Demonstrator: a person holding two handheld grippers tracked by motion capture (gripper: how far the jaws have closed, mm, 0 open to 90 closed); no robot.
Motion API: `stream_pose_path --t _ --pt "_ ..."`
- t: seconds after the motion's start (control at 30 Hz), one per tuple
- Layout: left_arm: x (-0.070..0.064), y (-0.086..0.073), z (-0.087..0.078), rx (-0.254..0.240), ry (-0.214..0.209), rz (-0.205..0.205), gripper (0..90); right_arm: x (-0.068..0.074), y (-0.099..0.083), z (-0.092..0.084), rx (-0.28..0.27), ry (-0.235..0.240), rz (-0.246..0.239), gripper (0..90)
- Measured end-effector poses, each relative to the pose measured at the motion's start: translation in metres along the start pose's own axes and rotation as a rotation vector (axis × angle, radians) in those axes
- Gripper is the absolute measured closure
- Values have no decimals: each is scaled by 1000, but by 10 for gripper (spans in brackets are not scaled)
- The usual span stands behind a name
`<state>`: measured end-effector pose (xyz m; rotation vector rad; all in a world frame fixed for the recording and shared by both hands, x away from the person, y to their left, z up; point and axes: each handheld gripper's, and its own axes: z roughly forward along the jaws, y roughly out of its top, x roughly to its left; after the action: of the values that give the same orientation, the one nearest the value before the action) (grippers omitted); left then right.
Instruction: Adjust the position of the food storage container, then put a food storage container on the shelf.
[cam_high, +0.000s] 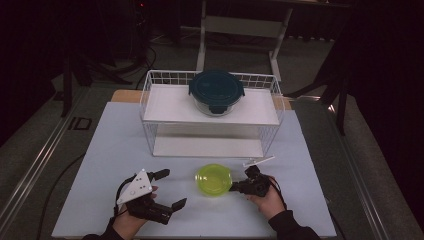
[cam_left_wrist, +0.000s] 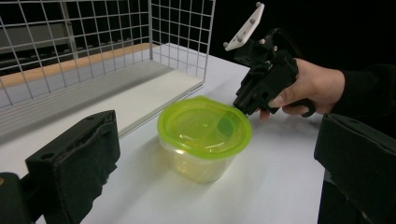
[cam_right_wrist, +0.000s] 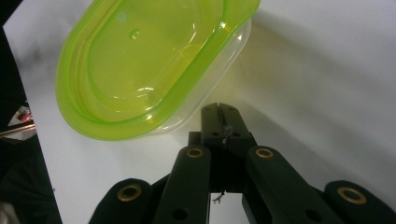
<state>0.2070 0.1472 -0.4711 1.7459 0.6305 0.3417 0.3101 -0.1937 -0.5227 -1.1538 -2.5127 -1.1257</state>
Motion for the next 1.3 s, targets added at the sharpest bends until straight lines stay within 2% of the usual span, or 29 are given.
stream_pose_path --t 0.27,0.37,0.57,0.6,0.67,0.77,0.83,0.87,0.9,0.93,0.97,1.0,1.03,1.07,1.1,1.17,1.2,1.3 --pt "0 0 0 2 1 0 1 6 3 11 18 0 -22 899" --pt "1 0 -1 0 3 1 1 6 3 6 6 -16 -22 894" --pt "-1 2 -1 12 10 19 1 4 2 -11 -39 -47 -25 821" --pt "-2 4 -1 9 10 17 1 5 2 -14 -43 -52 -32 800" --pt "-2 6 -2 16 17 24 1 10 1 -28 -86 -66 -56 710" --pt "-2 8 -3 21 -2 5 1 15 0 -36 -106 -80 -66 685" --pt "-3 11 -4 22 -29 -9 1 22 -1 -46 -138 -78 -77 599" --pt "-4 15 -4 29 -51 -13 1 27 -2 -53 -165 -81 -83 529" --pt "-4 15 -4 29 -51 -13 1 27 -2 -53 -165 -81 -83 529" --pt "-6 18 -4 32 -51 -1 1 32 -2 -59 -194 -78 -87 433" --pt "-6 19 -4 36 -57 4 1 32 -2 -59 -194 -78 -87 433" --pt "-4 23 -2 54 -61 -4 1 36 -1 -65 -222 -89 -90 341" --pt "-4 23 -2 54 -61 -4 1 36 -1 -65 -222 -89 -90 341" --pt "-2 26 -1 69 -64 -22 1 39 0 -69 -258 -91 -86 276" --pt "-2 26 -1 69 -64 -22 1 39 0 -69 -258 -91 -86 276" --pt "0 27 0 75 -62 -33 1 39 1 -73 -268 -51 -97 173" --pt "6 31 3 98 -67 -66 1 40 3 -75 -283 -48 -91 184" --pt "13 35 7 115 -75 -94 1 41 6 -76 -288 -40 -96 155"
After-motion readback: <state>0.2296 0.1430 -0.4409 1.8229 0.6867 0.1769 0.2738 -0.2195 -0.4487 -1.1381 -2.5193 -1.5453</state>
